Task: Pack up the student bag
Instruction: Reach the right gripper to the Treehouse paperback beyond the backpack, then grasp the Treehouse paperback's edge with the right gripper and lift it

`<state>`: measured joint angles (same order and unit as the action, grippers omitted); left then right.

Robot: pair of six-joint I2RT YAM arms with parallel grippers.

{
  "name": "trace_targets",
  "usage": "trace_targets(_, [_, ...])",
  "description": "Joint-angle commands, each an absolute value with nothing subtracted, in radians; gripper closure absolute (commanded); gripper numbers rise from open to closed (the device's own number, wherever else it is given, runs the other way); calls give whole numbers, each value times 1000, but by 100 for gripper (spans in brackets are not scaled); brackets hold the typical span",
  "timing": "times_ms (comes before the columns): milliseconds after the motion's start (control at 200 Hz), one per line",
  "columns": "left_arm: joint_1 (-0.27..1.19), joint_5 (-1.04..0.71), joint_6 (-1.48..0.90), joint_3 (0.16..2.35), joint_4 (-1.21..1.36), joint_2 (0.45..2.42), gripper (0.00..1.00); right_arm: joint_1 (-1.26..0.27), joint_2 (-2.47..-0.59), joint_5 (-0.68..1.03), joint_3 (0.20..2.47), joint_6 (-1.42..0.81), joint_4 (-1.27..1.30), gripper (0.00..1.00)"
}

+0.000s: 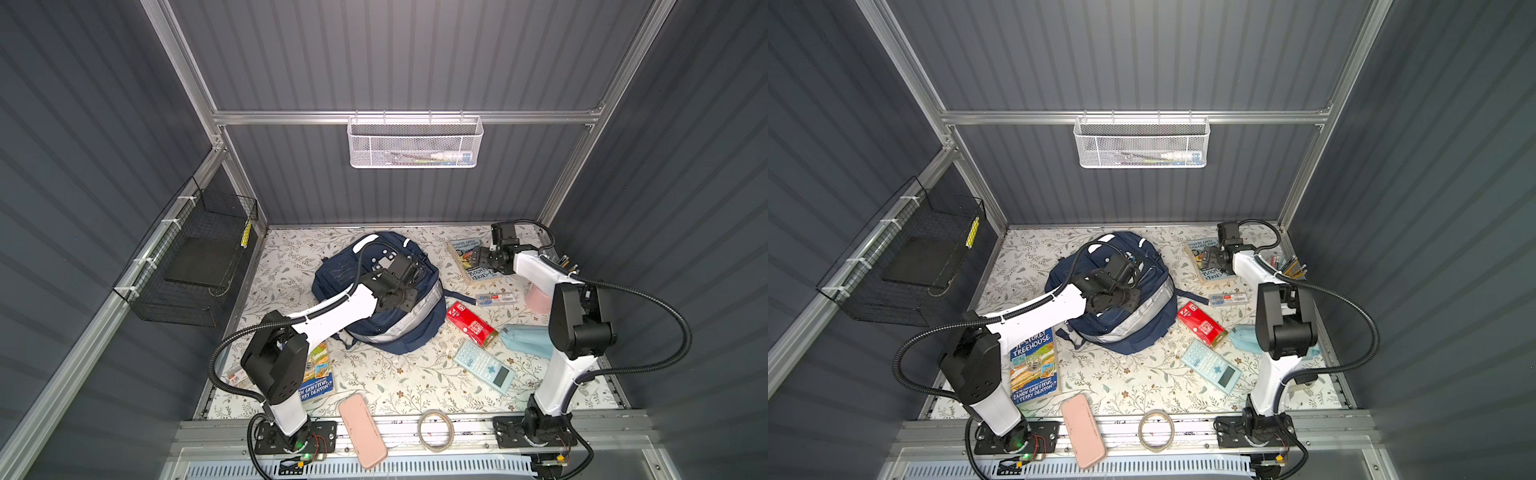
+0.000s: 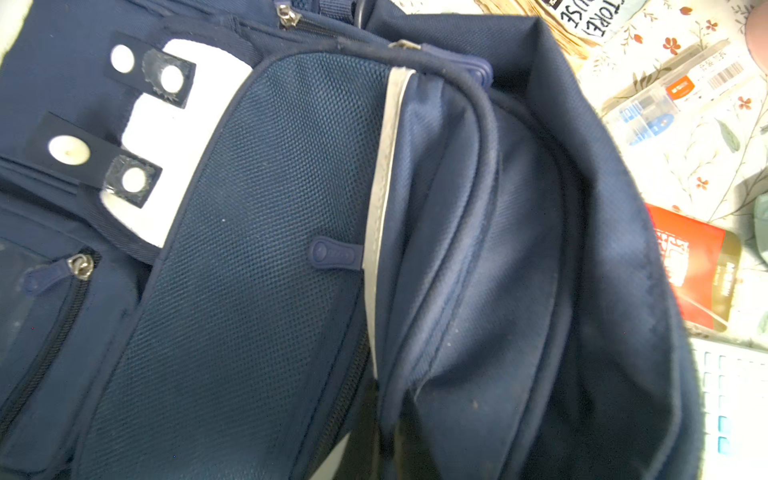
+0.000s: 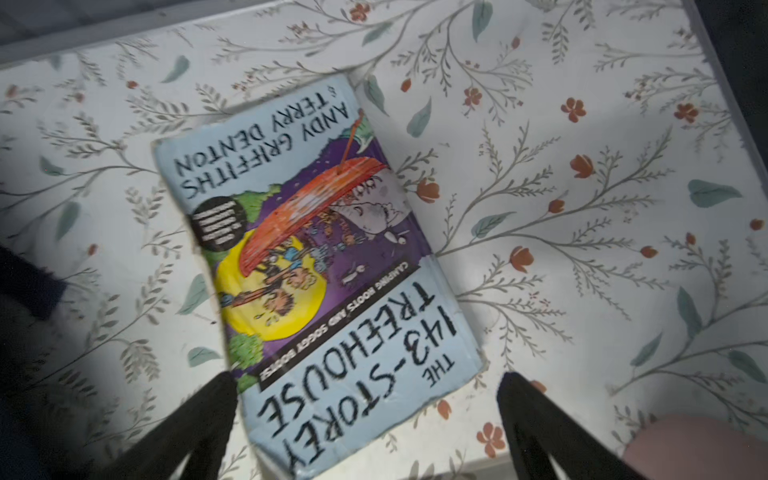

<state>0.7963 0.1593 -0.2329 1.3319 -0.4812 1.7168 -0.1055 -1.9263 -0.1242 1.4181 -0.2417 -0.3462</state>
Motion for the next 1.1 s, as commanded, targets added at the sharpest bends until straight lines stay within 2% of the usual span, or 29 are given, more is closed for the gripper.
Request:
trace_targets(0, [793, 115, -271, 1324, -455, 1704, 100, -107, -1972, -79, 1488, -209, -418, 1])
trace_targets(355, [793, 92, -292, 1273, -425, 1672, 100, -80, -2162, -24, 1723, -184, -644, 1])
trace_targets(550, [793, 86, -296, 1232, -390, 1656, 100, -71, -2203, -77, 1765, -166, -702, 1])
trace_targets(720, [793, 80, -296, 1220, -378, 1656, 100, -72, -2258, -15, 1807, -112, -760, 1])
trace_targets(911, [792, 77, -298, 1210, -367, 1654, 100, -74, -2206, 55, 1751, -78, -805, 6])
trace_targets(996, [793, 75, -300, 1209, -361, 1655, 100, -77, -2181, 121, 1726, -74, -854, 13])
trace_targets(1096, [793, 78, -296, 1211, -362, 1656, 100, -76, -2160, 177, 1693, -87, -853, 12])
